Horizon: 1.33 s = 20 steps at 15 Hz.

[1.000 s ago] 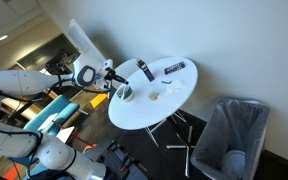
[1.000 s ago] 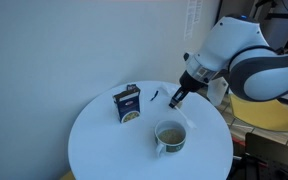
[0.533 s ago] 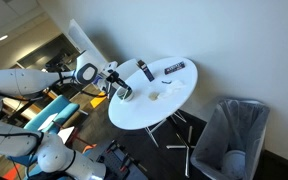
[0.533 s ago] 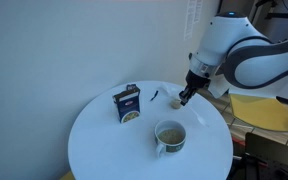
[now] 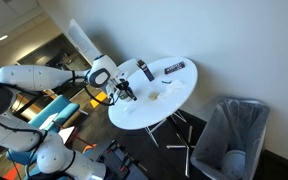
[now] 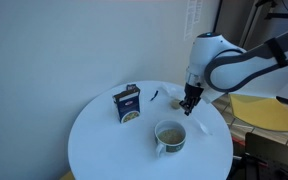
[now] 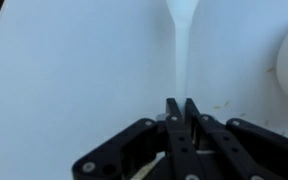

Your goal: Use the spoon to mix in the mug and then put it on the table

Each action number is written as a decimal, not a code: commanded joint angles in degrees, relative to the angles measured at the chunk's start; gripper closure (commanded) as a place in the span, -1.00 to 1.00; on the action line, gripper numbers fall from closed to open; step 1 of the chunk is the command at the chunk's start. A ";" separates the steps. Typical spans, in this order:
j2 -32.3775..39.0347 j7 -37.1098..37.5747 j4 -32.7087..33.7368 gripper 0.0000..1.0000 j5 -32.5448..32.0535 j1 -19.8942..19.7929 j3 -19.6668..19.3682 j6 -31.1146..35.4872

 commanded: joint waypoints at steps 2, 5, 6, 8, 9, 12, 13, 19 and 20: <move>4.92 0.73 4.61 0.95 2.14 -0.58 -0.21 -5.98; 6.01 1.65 6.40 0.27 1.59 -0.44 -0.29 -9.33; 5.90 2.51 6.88 0.13 1.17 -0.33 -0.26 -10.45; 5.09 3.55 7.55 -0.17 0.50 -0.12 -0.13 -12.32; 4.11 4.08 7.55 -0.29 0.18 0.07 0.03 -12.67; 0.02 3.29 6.36 -0.73 -0.02 0.61 0.69 -11.15; -2.13 3.45 5.40 -0.91 -0.62 0.78 1.04 -10.12; -13.00 3.50 2.54 -1.00 -2.77 1.00 3.84 -7.71; -14.32 3.36 2.24 -1.00 -2.56 0.93 4.19 -7.56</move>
